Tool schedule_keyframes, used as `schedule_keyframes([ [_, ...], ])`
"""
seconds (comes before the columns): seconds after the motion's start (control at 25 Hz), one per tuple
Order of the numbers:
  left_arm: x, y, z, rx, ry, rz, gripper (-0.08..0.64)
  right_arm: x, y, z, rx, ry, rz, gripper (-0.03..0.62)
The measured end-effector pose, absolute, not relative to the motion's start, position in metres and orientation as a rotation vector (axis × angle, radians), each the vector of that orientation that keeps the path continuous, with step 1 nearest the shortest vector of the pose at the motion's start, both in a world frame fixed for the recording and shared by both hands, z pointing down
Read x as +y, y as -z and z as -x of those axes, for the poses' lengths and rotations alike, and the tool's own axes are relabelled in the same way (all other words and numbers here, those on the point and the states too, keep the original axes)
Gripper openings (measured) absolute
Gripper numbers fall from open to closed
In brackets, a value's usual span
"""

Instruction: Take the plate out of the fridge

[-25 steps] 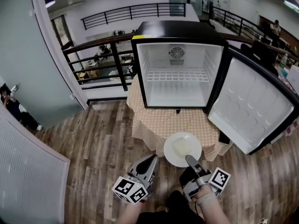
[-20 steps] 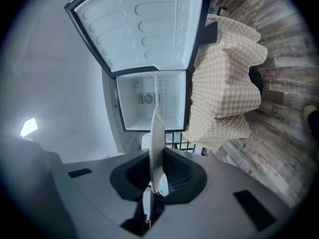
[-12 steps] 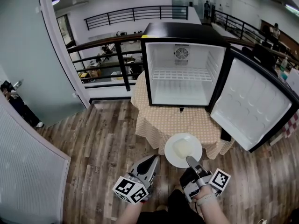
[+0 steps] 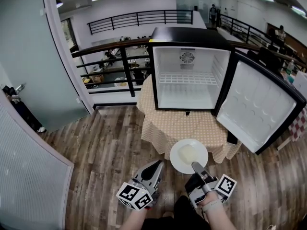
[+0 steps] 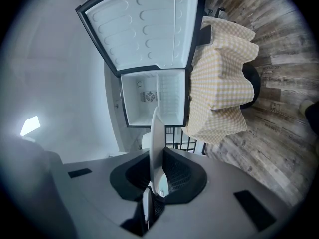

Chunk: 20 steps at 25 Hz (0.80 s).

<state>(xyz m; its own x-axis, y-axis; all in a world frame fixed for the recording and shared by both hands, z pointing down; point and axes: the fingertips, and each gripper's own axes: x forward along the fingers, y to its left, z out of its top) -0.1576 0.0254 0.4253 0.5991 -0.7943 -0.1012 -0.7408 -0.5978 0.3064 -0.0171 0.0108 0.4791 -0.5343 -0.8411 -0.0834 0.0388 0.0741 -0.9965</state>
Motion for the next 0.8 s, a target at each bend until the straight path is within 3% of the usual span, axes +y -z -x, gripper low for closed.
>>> schedule_keyframes([
  [0.8, 0.0328, -0.4232, 0.1594, -1.244, 0.346, -2.610, 0.009, 0.0169, -0.4781, 0.0191, 1.623, 1.544, 0.819, 0.054],
])
